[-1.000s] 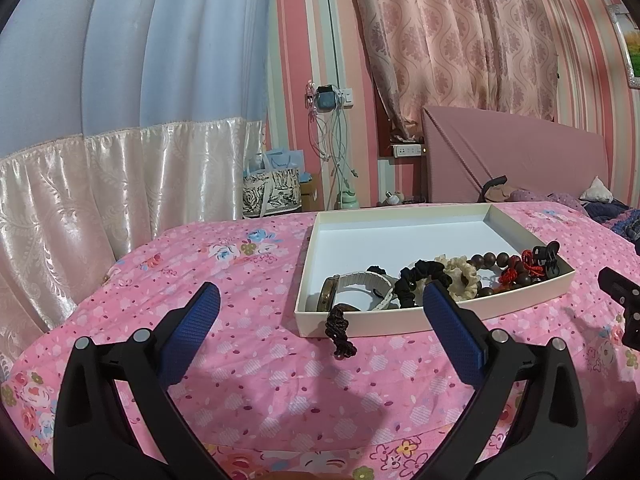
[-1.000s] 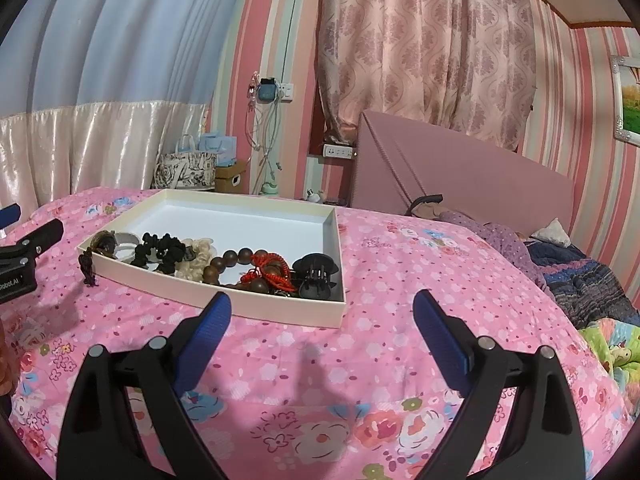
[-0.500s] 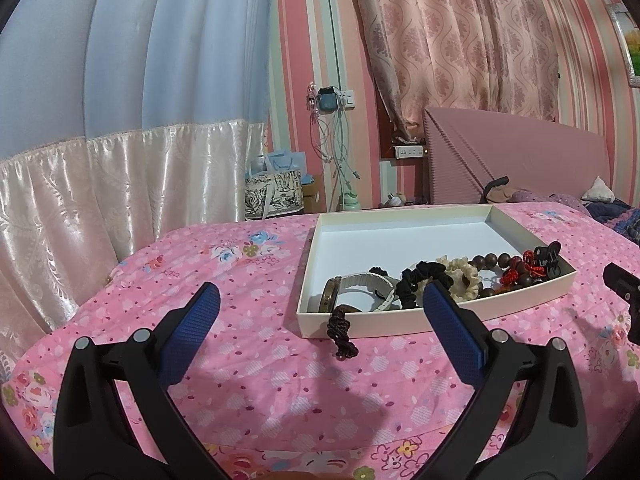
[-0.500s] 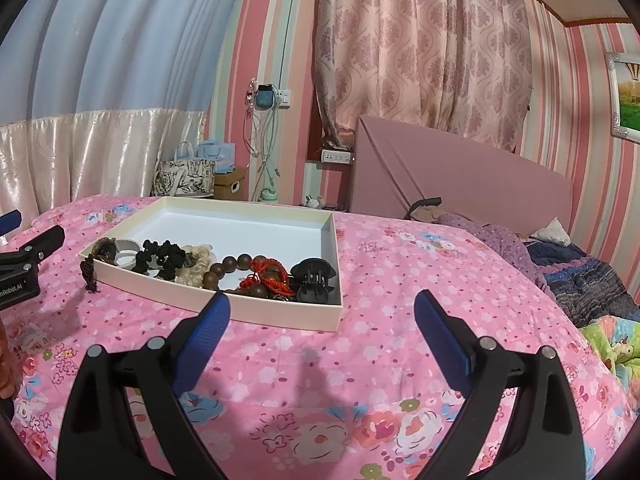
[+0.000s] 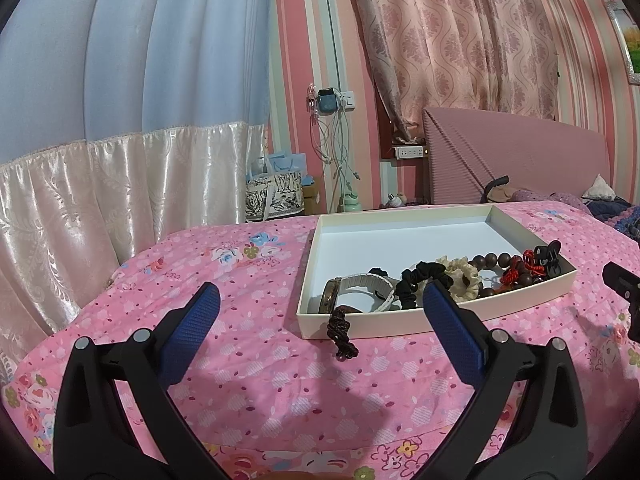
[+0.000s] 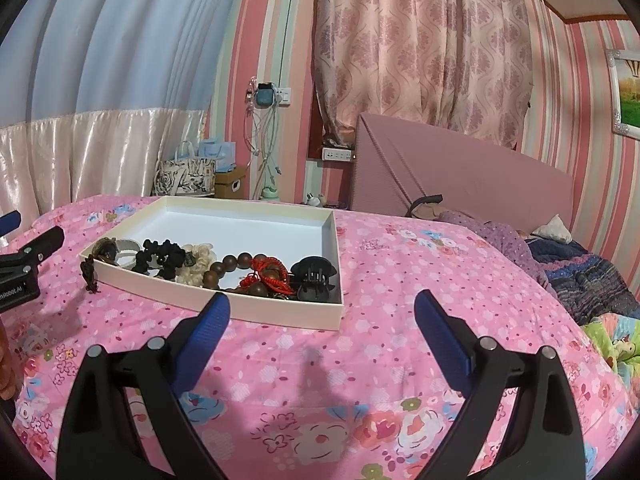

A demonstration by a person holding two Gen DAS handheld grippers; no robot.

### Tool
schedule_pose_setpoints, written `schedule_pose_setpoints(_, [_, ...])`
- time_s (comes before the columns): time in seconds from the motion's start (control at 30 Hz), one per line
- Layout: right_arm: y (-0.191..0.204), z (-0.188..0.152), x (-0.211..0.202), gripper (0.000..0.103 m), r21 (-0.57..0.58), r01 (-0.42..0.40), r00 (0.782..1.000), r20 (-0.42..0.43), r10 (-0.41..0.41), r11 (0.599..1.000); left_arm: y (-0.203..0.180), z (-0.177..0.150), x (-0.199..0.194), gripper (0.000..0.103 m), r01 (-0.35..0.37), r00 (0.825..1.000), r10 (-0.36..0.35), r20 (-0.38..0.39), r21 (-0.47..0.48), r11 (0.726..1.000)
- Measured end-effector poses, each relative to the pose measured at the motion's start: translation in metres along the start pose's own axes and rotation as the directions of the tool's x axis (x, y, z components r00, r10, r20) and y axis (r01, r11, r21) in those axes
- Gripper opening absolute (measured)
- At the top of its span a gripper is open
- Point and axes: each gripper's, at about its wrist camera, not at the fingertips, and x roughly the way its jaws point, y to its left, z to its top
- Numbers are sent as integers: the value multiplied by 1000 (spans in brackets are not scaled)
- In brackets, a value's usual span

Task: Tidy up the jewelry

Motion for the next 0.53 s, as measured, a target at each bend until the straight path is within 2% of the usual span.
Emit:
schedule_pose_setpoints(0.17, [9,-1,-2,97,-40,13,1000,6,-13,999,0,0,-1,100,1,1000,-1,-1,-7,1000])
schedule_pose_setpoints(0.53, [1,-1,-3,100,-16,-4,1000,-2,4,1000,2,-1,4,100,18,1000,-18,-10,3,1000])
